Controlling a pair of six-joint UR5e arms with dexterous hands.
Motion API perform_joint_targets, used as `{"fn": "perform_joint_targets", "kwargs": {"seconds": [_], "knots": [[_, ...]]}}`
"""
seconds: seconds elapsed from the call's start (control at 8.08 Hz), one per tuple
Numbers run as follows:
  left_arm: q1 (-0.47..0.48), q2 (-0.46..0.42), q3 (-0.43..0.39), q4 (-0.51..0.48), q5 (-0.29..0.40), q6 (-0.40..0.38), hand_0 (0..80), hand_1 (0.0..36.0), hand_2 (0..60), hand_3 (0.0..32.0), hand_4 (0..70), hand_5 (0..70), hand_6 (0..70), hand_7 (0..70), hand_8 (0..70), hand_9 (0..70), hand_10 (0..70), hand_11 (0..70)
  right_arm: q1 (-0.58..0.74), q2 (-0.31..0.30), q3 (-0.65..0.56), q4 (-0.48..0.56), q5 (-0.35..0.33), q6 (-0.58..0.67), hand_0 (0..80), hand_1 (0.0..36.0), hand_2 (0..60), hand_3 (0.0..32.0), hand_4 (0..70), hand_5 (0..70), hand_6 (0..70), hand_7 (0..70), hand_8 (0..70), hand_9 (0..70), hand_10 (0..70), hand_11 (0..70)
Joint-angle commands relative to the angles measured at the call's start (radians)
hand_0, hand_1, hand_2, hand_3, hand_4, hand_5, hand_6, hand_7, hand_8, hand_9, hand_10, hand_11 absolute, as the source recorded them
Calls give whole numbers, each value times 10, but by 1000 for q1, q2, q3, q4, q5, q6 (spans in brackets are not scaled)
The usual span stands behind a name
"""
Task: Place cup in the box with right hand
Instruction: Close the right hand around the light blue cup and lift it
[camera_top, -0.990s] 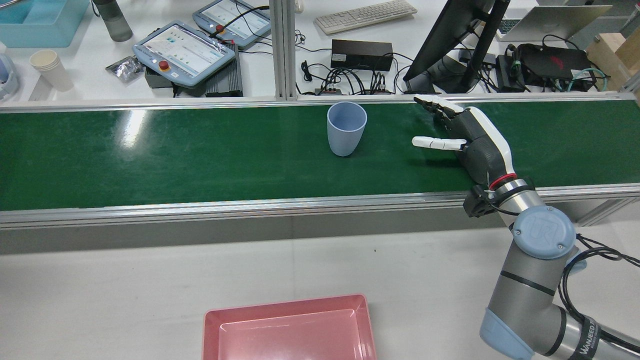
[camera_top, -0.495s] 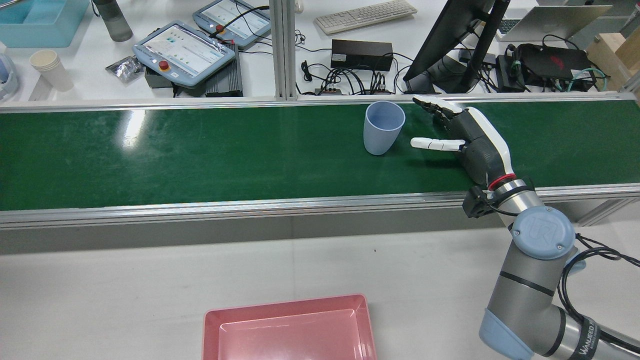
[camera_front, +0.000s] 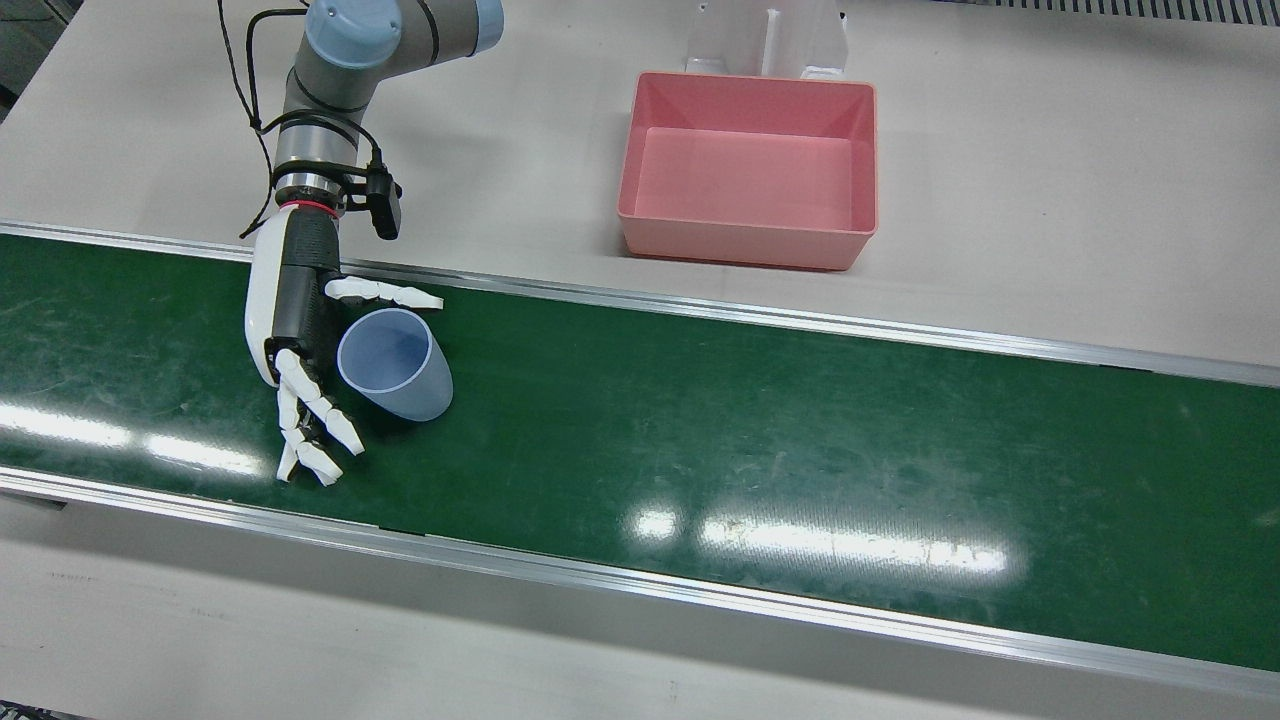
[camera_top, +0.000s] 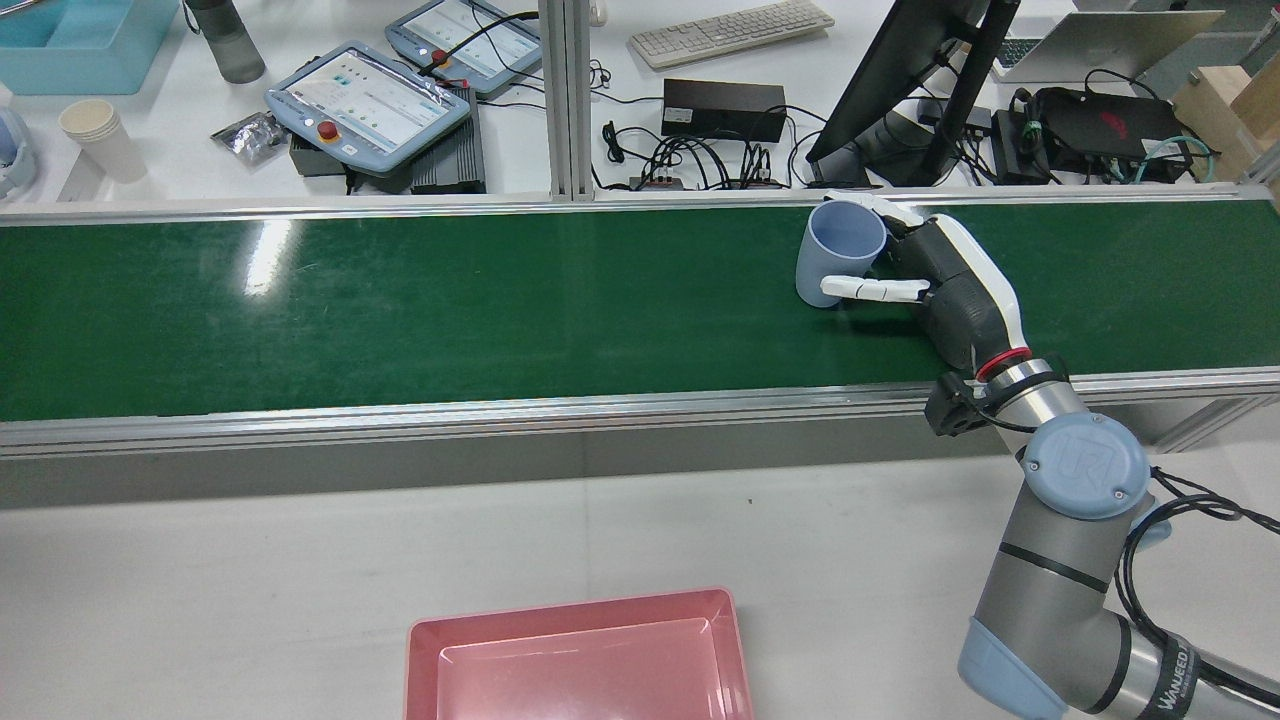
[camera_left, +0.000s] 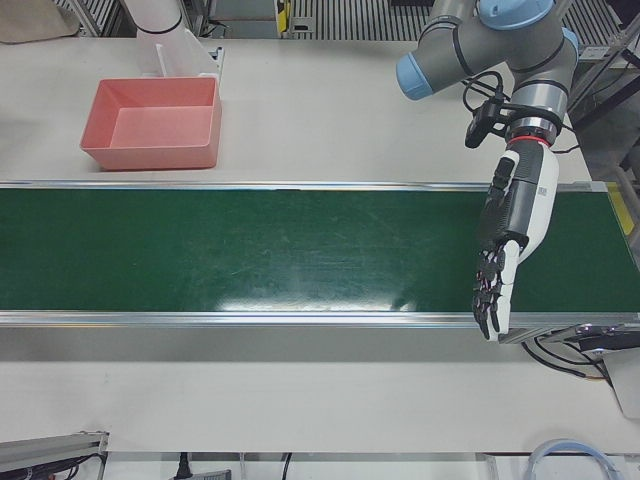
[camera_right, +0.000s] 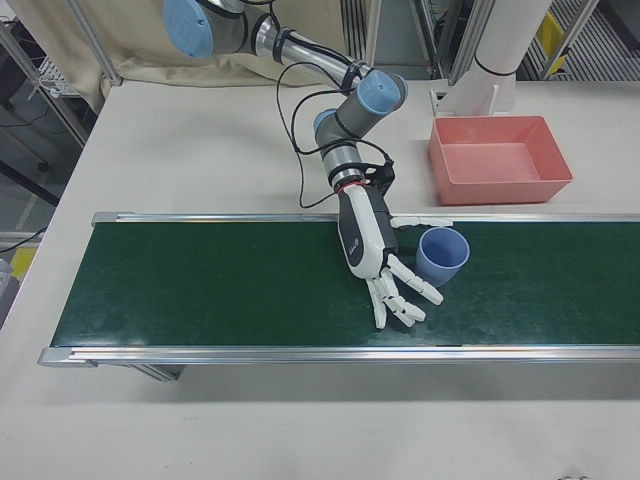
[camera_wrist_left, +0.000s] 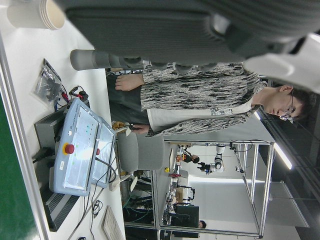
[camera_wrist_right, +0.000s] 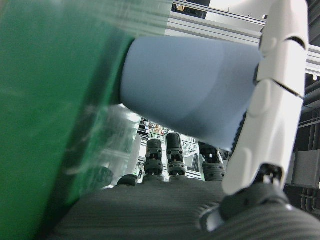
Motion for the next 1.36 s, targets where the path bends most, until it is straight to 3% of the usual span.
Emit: {"fn": "perform_joint_targets", "kwargs": {"seconds": [0.0, 0.12, 0.25, 0.37, 0.49, 0.74, 0.99, 1.24], "knots": [[0, 0, 0, 1, 0, 0, 0, 0, 0, 0, 0, 0, 0, 0, 0, 0, 0, 0, 1, -6, 4, -11, 77, -5, 508, 188, 95, 0, 83, 65, 79, 319, 126, 180, 0, 12], [0, 0, -1, 0, 0, 0, 0, 0, 0, 0, 0, 0, 0, 0, 0, 0, 0, 0, 1, -9, 7, -11, 97, -14, 515, 209, 169, 0, 142, 71, 135, 561, 170, 284, 19, 43], [0, 0, -2, 1, 0, 0, 0, 0, 0, 0, 0, 0, 0, 0, 0, 0, 0, 0, 3, -12, 7, -12, 98, -14, 490, 281, 600, 0, 665, 76, 319, 700, 364, 595, 150, 224], [0, 0, -2, 1, 0, 0, 0, 0, 0, 0, 0, 0, 0, 0, 0, 0, 0, 0, 5, -17, 7, -12, 96, -14, 463, 336, 600, 0, 700, 88, 372, 700, 511, 700, 260, 377], [0, 0, -2, 1, 0, 0, 0, 0, 0, 0, 0, 0, 0, 0, 0, 0, 0, 0, 6, -32, 21, -12, 96, -11, 454, 355, 600, 0, 700, 95, 388, 700, 575, 700, 311, 441], [0, 0, -2, 0, 0, 0, 0, 0, 0, 0, 0, 0, 0, 0, 0, 0, 0, 0, 21, -73, 148, -12, 92, -14, 460, 358, 600, 0, 700, 99, 388, 700, 571, 700, 310, 442], [0, 0, 0, 0, 0, 0, 0, 0, 0, 0, 0, 0, 0, 0, 0, 0, 0, 0, -15, -71, 276, -11, 82, -38, 459, 319, 600, 0, 700, 96, 383, 700, 558, 700, 303, 434], [0, 0, 0, 0, 0, 0, 0, 0, 0, 0, 0, 0, 0, 0, 0, 0, 0, 0, -162, -64, 427, -9, 55, -193, 457, 255, 600, 0, 700, 88, 382, 700, 561, 700, 316, 448]]}}
